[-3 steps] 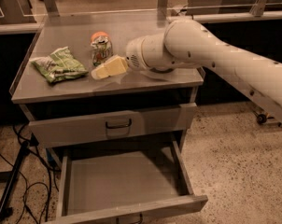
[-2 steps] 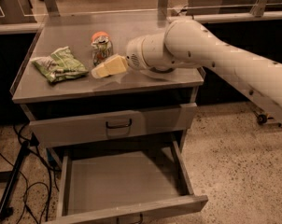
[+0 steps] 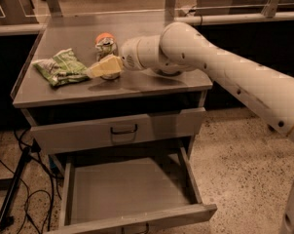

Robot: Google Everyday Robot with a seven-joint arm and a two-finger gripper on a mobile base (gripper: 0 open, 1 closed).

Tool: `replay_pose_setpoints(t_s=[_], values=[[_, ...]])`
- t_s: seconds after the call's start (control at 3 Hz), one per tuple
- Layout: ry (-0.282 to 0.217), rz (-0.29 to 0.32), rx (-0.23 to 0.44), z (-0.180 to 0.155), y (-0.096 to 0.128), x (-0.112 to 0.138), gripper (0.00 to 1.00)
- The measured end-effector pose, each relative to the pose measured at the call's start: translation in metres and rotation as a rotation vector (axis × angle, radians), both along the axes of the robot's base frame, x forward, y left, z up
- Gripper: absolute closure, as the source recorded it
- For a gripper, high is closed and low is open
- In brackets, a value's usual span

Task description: Place 7up can into middle drawer

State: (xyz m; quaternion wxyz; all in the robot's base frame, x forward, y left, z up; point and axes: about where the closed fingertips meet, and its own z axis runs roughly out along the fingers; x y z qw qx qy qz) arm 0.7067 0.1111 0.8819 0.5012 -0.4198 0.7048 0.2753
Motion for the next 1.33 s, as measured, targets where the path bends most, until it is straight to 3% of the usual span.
replay_pose_setpoints(t_s=[0.33,1.0,1.33], values=[[-0.003,-0.007,0.013,-0.0006,0.0042,0.0069,0.00],[-0.003,-0.007,0.013,-0.0006,0.0043,0.0069,0.50],[-0.003,-0.006,0.013,-0.0006,0.0043,0.0069,0.81]])
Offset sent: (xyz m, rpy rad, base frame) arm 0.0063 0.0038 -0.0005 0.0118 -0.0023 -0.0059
